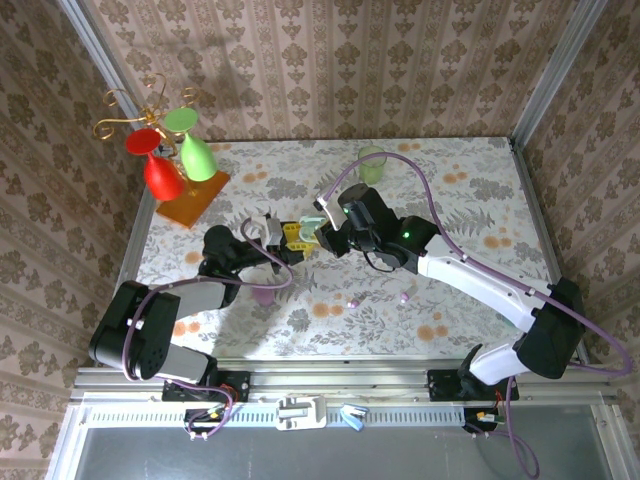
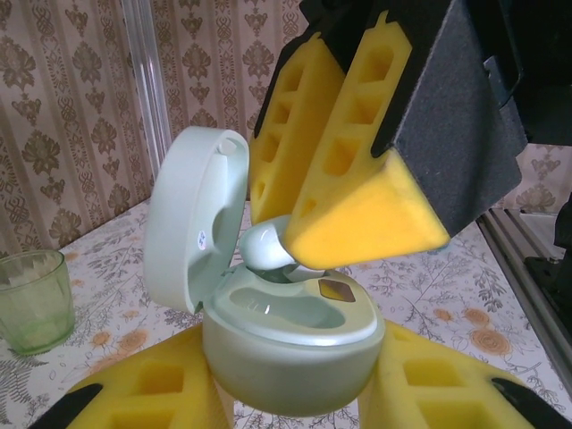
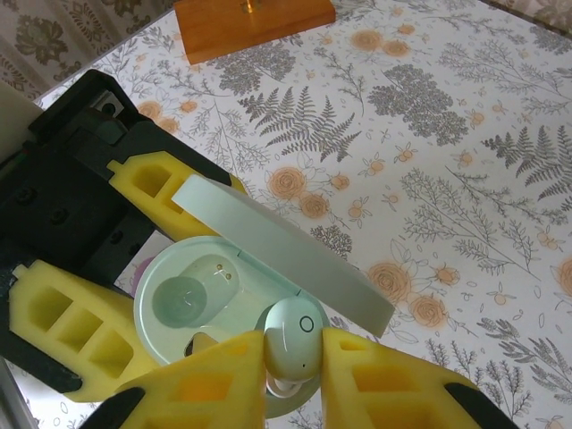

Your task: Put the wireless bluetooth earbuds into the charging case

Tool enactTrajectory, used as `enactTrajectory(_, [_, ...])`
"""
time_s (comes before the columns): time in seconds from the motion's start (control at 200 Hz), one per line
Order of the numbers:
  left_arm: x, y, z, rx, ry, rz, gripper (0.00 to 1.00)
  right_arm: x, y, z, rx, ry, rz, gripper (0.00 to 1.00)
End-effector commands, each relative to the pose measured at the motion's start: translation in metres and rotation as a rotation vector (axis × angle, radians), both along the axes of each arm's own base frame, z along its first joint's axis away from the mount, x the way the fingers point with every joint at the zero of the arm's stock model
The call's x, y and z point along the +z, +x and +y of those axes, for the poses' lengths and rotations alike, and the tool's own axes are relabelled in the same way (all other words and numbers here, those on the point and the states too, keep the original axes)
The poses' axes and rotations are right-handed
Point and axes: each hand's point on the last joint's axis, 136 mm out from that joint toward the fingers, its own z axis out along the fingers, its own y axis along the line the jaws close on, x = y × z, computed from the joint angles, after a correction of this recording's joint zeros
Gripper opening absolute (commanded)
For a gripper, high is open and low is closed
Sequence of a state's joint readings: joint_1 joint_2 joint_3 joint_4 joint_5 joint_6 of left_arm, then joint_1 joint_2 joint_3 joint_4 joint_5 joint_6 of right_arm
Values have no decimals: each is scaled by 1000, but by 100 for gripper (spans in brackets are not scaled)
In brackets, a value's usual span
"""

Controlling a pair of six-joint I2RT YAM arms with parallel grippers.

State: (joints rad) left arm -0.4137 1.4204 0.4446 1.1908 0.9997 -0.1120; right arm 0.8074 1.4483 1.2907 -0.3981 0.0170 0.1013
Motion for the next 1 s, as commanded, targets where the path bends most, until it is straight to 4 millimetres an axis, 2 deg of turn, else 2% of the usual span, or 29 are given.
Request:
enactTrajectory(0.0, [14, -3, -2, -25, -29, -50, 17, -4, 5, 2, -7, 3, 7, 18])
enactTrajectory(0.17, [14, -2, -1, -22, -30, -51, 18, 1, 4, 1, -9, 16, 1, 20])
enactTrajectory(0.295, [14, -1, -1, -18, -30, -49, 18, 7, 2, -2, -12, 36, -6, 30])
enactTrajectory(0.48, [14, 0, 0, -13, -30, -49, 18, 14, -1, -5, -16, 81, -11, 35])
enactTrajectory(0.5, [14, 0, 0, -13, -31, -51, 18, 27, -4, -8, -16, 107, -32, 36])
enactTrajectory(0.71, [11, 2, 1, -1, -30, -52, 18, 43, -7, -14, -28, 216, -43, 44])
enactTrajectory(0.905, [13, 1, 2, 3, -33, -59, 18, 37, 0, -24, -81, 239, -12, 44])
enactTrajectory(0.995, [15, 5, 5, 37, -39, -67, 18, 31, 8, -36, -154, 262, 6, 46])
